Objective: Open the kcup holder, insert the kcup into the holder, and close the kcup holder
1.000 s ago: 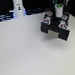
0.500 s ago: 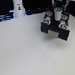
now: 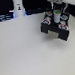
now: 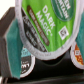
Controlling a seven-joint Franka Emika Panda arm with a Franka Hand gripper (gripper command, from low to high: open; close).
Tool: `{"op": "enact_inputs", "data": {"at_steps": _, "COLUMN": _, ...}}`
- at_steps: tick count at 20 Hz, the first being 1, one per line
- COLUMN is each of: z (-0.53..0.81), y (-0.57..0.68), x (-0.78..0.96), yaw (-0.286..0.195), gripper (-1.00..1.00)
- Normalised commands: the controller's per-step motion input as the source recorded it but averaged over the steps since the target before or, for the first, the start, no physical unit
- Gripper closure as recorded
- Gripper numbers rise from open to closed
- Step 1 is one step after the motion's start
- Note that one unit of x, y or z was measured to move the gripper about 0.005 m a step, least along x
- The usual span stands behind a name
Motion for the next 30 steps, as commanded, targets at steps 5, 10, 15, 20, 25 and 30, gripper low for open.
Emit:
{"op": "enact_inputs", "data": {"at_steps": 5, "z": 0.29, "y": -0.02, "x": -0.24, "yaw": -0.048, "gripper": 1.0}}
{"op": "enact_inputs", "data": {"at_steps": 10, "z": 0.07, "y": -0.02, "x": -0.13, "yaw": -0.011, "gripper": 1.0}}
{"op": "enact_inputs", "data": {"at_steps": 15, "z": -0.24, "y": -0.05, "x": -0.1, "yaw": 0.021, "gripper": 1.0}}
{"op": "enact_inputs", "data": {"at_steps": 20, "z": -0.24, "y": -0.06, "x": -0.09, "yaw": 0.029, "gripper": 1.0}}
{"op": "enact_inputs", "data": {"at_steps": 25, "z": -0.13, "y": -0.02, "x": -0.04, "yaw": 0.008, "gripper": 1.0}}
{"op": "enact_inputs", "data": {"at_steps": 30, "z": 0.03, "y": -0.02, "x": -0.16, "yaw": 0.002, "gripper": 1.0}}
